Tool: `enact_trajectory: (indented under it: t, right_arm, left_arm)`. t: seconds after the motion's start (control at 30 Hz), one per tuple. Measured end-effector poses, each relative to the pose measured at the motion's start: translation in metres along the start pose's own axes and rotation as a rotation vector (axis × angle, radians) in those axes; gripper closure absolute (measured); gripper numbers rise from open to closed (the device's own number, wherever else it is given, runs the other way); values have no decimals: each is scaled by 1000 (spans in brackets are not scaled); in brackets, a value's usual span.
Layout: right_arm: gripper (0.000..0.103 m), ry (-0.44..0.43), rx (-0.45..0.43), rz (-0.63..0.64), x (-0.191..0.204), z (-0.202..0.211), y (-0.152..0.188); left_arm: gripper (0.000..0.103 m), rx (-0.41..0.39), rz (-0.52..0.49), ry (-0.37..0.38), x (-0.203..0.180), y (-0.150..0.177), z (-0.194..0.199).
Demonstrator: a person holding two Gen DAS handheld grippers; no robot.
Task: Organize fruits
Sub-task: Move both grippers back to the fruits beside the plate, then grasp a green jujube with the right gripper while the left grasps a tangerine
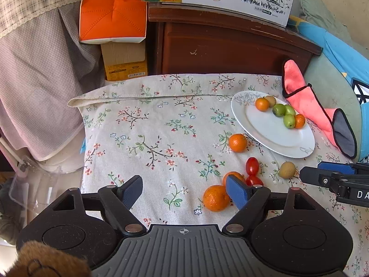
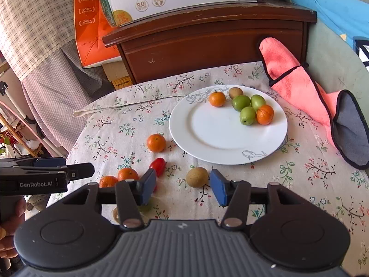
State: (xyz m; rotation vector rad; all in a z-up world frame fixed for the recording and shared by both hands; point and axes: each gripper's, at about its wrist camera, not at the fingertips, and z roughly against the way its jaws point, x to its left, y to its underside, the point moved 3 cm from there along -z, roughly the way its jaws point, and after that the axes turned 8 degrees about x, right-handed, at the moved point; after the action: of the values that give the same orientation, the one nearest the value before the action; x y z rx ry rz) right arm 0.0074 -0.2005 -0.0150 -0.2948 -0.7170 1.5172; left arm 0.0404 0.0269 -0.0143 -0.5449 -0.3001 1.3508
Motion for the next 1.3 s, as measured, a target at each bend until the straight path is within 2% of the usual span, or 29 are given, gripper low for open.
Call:
enact_trajectory:
  t: [0.27,0.5,0.63,0.77,0.9,0.97,1.1,1.3]
  right_arm:
    - [47,-41,74,62,23,-15,20]
    - [47,-68,76,88,38,-26,21]
    - [48,-67,79,94,43,-33,20]
    - [48,-70,93,77,44,-42,19]
    - [49,-70,88,79,46,-45,19]
    - [54,-74,88,75,46,-45,18]
    - [56,-82,89,51,43,-45,17]
    - [56,-114,74,-39,32,-40,9]
  left_arm:
    - [22,15,-20,0,3,13,1]
    - [22,5,-17,-33,6,13,0]
    - [17,9,6,-64,12,12,-3]
    - [17,16,7,-75,14,11,-5]
    - [17,20,13,-46,14,11,-6]
    - [17,14,18,-51,14,10,-6]
    - [17,4,62,-65,21,8,-5]
    - [17,-2,66,-46,21,7,-3]
